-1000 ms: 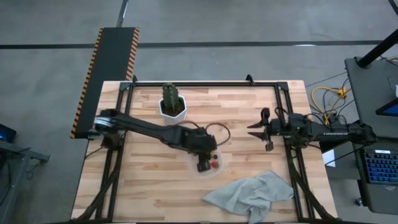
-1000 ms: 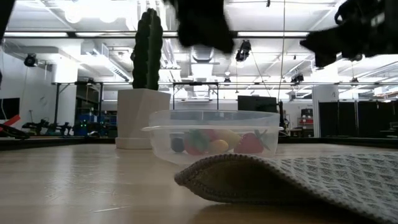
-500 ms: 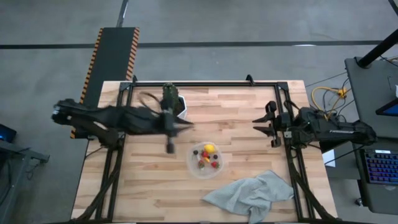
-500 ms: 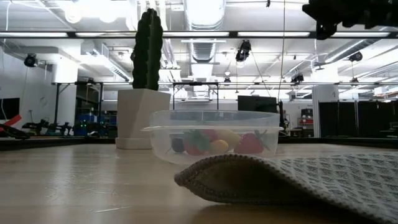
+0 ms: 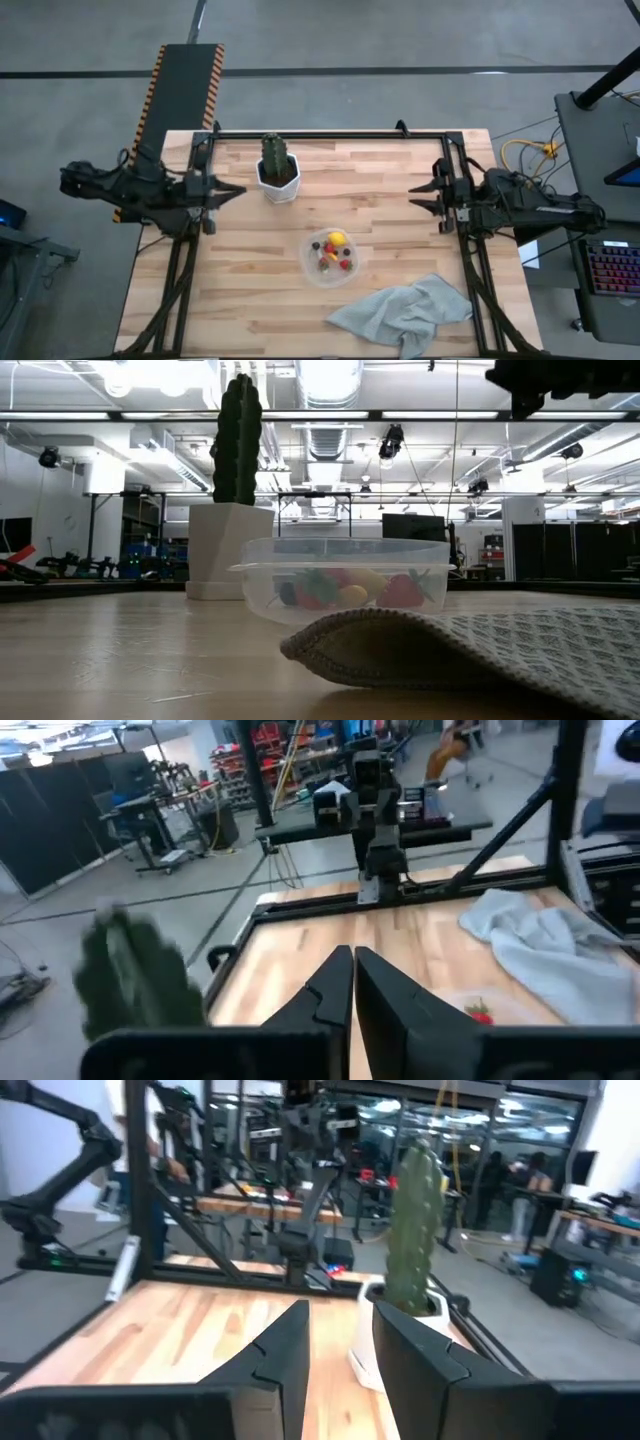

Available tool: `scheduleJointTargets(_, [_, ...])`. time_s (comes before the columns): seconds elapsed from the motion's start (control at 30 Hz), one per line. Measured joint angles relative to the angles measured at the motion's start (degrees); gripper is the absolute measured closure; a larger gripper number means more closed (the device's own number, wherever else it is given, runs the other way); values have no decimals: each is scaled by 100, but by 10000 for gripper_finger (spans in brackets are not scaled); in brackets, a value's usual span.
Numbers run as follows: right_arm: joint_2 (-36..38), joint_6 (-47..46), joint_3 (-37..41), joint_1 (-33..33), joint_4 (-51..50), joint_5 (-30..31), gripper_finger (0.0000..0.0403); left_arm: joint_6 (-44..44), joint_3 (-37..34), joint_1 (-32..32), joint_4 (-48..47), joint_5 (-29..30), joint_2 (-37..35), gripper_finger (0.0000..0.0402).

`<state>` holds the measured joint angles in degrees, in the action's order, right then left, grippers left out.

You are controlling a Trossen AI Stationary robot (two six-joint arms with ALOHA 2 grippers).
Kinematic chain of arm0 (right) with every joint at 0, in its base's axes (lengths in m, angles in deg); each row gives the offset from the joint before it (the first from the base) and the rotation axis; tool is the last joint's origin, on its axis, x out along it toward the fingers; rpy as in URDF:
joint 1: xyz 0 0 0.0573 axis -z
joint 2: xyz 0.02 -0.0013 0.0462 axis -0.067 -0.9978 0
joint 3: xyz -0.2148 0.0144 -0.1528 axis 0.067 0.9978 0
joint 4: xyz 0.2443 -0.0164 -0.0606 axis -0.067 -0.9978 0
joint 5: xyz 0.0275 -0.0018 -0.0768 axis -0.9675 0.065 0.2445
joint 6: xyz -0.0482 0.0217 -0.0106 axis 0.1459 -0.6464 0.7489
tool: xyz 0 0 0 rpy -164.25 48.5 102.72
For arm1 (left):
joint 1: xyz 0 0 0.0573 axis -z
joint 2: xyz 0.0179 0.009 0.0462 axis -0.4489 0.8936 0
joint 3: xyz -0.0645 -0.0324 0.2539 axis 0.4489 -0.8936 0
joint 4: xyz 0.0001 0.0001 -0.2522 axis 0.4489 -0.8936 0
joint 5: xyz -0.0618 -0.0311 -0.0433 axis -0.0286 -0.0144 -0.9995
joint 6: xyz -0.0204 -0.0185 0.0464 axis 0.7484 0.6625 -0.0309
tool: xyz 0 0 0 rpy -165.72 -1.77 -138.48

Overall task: Pick and placing Produce into tupperware
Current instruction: Return to Home Position

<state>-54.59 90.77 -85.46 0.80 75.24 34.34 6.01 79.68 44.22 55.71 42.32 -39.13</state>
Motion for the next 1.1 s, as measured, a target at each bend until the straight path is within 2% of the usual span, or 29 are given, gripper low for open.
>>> scheduleJointTargets(0.07, [0,14,65,0,-13,158,298,-14,-618,80,300,-282,-465,401])
scheduleJointTargets(0.17, [0,41,160,0,9,278,298,-263,-1593,113,1323,-1150,-989,401])
scheduleJointTargets(0.33, [0,2,331,0,62,377,298,-496,-2733,7,2396,-1203,-1500,402])
scheduleJointTargets(0.5, [-11,-7,391,0,66,377,298,-664,-3033,-481,2440,-1119,-1811,402])
scheduleJointTargets(0.77, [-7,79,391,0,82,376,298,-284,-3410,-1363,2383,-1998,-2086,401])
scheduleJointTargets(0.9, [-8,79,391,0,98,377,298,94,-3638,-1471,2214,-2082,-2200,401])
scheduleJointTargets(1.1, [-9,83,391,0,219,375,298,97,-3934,-1469,2206,-1969,-2703,401])
